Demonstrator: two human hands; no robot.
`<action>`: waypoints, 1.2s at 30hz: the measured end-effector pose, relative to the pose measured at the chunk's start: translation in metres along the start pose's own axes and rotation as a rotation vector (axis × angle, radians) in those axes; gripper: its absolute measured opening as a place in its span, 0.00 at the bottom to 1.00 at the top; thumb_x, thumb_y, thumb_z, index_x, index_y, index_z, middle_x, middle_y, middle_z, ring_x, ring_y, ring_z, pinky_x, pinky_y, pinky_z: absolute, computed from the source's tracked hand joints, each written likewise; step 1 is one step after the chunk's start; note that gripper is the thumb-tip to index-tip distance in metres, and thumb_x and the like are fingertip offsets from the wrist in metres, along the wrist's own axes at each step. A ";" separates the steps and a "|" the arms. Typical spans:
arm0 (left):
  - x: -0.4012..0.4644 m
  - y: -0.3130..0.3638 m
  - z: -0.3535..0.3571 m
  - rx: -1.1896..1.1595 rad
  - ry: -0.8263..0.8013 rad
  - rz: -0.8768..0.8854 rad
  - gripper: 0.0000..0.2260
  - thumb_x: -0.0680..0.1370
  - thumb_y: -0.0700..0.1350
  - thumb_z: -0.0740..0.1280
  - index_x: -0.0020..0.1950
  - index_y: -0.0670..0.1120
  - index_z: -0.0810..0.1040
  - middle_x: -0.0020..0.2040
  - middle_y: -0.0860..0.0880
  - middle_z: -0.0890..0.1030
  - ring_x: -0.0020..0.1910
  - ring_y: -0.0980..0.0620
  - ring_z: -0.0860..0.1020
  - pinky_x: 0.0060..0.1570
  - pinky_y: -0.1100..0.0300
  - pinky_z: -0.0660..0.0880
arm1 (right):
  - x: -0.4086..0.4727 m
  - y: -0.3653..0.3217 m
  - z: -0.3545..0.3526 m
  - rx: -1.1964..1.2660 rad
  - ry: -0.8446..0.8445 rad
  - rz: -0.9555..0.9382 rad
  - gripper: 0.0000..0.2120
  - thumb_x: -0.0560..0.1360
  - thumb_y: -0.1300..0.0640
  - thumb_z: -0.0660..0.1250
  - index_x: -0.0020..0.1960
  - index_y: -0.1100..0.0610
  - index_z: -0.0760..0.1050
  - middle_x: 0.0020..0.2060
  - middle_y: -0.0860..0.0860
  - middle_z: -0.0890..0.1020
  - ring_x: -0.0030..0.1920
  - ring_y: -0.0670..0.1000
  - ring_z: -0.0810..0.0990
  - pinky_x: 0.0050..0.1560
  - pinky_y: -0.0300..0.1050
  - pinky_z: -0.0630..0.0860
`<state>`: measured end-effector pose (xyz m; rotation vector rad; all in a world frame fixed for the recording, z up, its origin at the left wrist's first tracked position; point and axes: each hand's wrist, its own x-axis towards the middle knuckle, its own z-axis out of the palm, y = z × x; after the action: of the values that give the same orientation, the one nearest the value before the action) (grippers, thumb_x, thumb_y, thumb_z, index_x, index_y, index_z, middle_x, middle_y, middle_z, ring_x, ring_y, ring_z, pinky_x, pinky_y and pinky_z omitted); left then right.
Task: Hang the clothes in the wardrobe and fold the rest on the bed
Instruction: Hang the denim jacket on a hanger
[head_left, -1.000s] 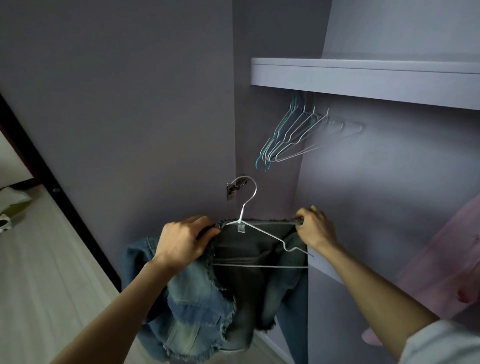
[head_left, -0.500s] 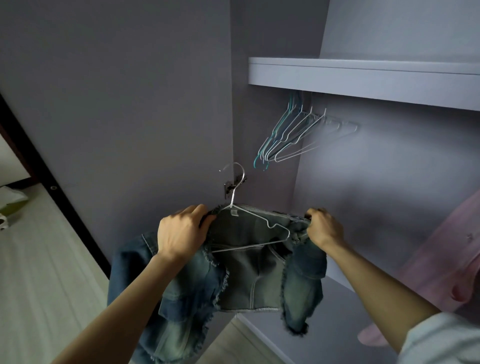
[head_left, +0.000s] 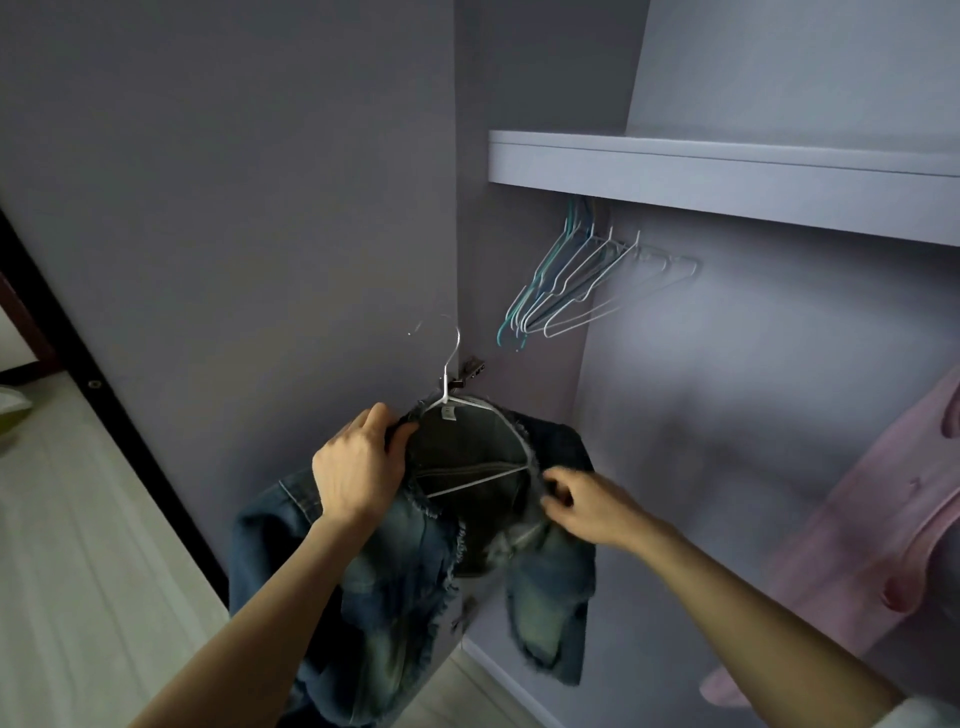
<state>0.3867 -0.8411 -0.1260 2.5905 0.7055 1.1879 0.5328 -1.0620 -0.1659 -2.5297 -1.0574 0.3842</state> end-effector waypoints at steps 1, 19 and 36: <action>0.000 -0.001 0.000 -0.025 0.007 0.011 0.11 0.73 0.45 0.73 0.37 0.43 0.74 0.31 0.49 0.78 0.27 0.44 0.75 0.27 0.61 0.63 | -0.002 0.001 0.000 0.041 -0.150 0.008 0.11 0.78 0.47 0.60 0.55 0.50 0.76 0.45 0.47 0.80 0.44 0.49 0.78 0.44 0.44 0.73; 0.017 -0.023 -0.025 -0.435 -0.181 -0.137 0.12 0.75 0.48 0.70 0.35 0.46 0.72 0.26 0.54 0.71 0.29 0.52 0.69 0.36 0.53 0.69 | 0.032 -0.059 -0.040 -0.062 0.595 -0.445 0.06 0.75 0.66 0.66 0.41 0.64 0.71 0.34 0.59 0.76 0.34 0.59 0.75 0.34 0.53 0.72; 0.045 0.026 -0.022 -0.562 -0.245 -0.147 0.13 0.76 0.50 0.68 0.34 0.49 0.71 0.28 0.54 0.72 0.30 0.54 0.69 0.37 0.56 0.69 | 0.023 -0.056 -0.039 -0.106 0.773 -0.452 0.13 0.63 0.80 0.67 0.44 0.68 0.78 0.33 0.59 0.78 0.30 0.60 0.75 0.29 0.51 0.74</action>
<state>0.4039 -0.8411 -0.0729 2.1198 0.4237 0.8500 0.5287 -1.0176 -0.1096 -2.0982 -1.2575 -0.7258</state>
